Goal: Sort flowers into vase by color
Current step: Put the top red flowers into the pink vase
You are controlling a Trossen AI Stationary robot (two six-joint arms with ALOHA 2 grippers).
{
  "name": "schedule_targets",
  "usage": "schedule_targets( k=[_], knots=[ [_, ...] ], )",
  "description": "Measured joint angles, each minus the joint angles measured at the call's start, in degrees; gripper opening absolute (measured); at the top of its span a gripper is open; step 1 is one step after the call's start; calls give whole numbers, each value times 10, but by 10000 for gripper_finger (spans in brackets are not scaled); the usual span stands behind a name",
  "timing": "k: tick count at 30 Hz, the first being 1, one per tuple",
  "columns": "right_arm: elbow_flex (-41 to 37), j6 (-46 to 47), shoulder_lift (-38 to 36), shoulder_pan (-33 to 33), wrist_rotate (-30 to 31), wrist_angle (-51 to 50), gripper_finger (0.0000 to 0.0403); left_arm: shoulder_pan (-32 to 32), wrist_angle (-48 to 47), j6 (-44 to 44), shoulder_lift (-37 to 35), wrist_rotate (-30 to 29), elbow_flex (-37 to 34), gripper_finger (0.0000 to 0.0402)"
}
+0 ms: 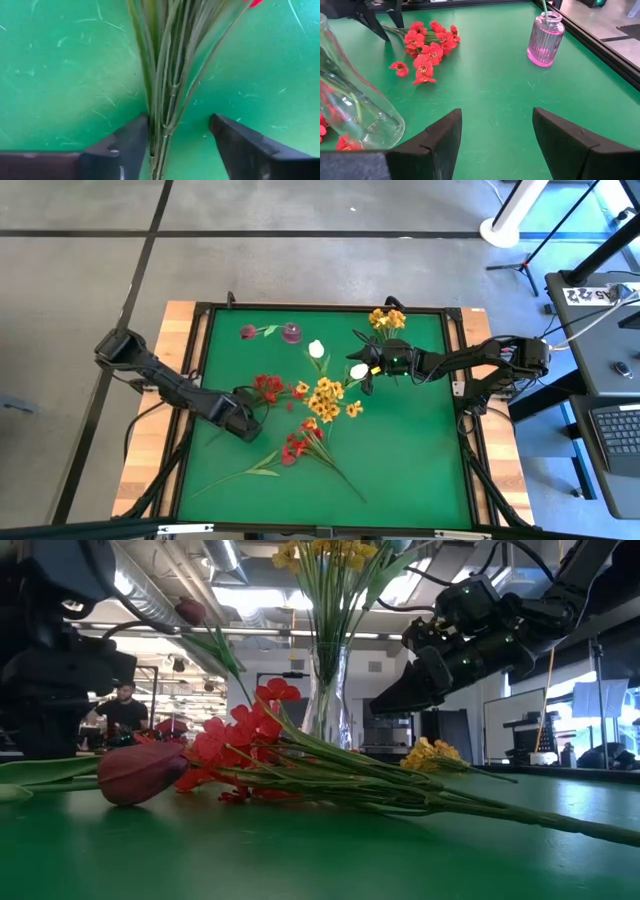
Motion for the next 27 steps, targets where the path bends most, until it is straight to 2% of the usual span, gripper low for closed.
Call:
schedule_targets(
  k=[3,8,9,12,18,24,27],
  knots=[
    [0,0,0,0,0,0,241,0,-1,-8,1,1,0,157],
    [0,0,0,0,0,0,241,0,-14,-21,1,-6,-1,28],
    [0,0,0,0,0,0,241,0,-17,-21,1,-7,0,18],
    [0,0,0,0,0,0,241,-3,-43,-18,-10,-27,13,16],
    [0,0,0,0,1,-1,241,-27,-103,-18,-60,-149,87,5],
    [0,0,0,0,2,-11,241,-82,-137,-16,-113,-290,159,3],
    [0,0,0,0,2,-10,241,-114,-137,-14,-135,-381,180,2]
  ],
)
